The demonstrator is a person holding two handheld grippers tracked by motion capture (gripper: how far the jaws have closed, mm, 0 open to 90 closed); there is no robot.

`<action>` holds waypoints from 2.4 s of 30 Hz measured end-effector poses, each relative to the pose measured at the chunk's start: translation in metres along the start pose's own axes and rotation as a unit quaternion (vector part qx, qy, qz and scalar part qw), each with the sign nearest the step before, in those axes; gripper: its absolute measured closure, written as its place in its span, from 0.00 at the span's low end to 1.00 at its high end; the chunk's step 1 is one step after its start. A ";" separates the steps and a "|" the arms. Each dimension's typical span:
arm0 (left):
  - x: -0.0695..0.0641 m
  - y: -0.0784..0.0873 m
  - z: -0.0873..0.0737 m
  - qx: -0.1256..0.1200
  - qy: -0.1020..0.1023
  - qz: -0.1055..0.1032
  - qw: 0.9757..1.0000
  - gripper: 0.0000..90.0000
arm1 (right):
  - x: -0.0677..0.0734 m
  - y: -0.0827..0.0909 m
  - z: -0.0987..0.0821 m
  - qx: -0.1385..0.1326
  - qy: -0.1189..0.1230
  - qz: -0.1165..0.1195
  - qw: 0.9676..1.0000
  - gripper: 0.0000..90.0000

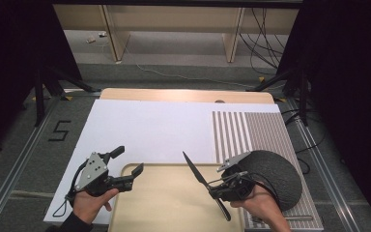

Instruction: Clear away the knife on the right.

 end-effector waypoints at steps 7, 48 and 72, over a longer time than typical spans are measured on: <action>0.000 0.000 0.000 -0.001 0.000 0.000 1.000 0.18 | 0.004 -0.002 -0.007 0.009 -0.002 0.000 1.000 0.90; 0.000 0.000 0.000 0.000 0.007 -0.002 1.000 0.18 | 0.011 -0.022 -0.044 0.091 -0.004 -0.016 0.996 0.89; -0.002 -0.001 -0.001 0.001 0.004 -0.005 1.000 0.18 | 0.007 -0.037 -0.056 0.136 -0.004 -0.033 0.990 0.88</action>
Point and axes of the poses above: each handheld gripper's, and its own axes: y roughly backward along the jaws, z roughly out of its top, x roughly to its left, the point moved 10 cm from there along -y, roughly forward along the jaws, and after that the axes turned 6 degrees about -y, right-handed, at the moved point
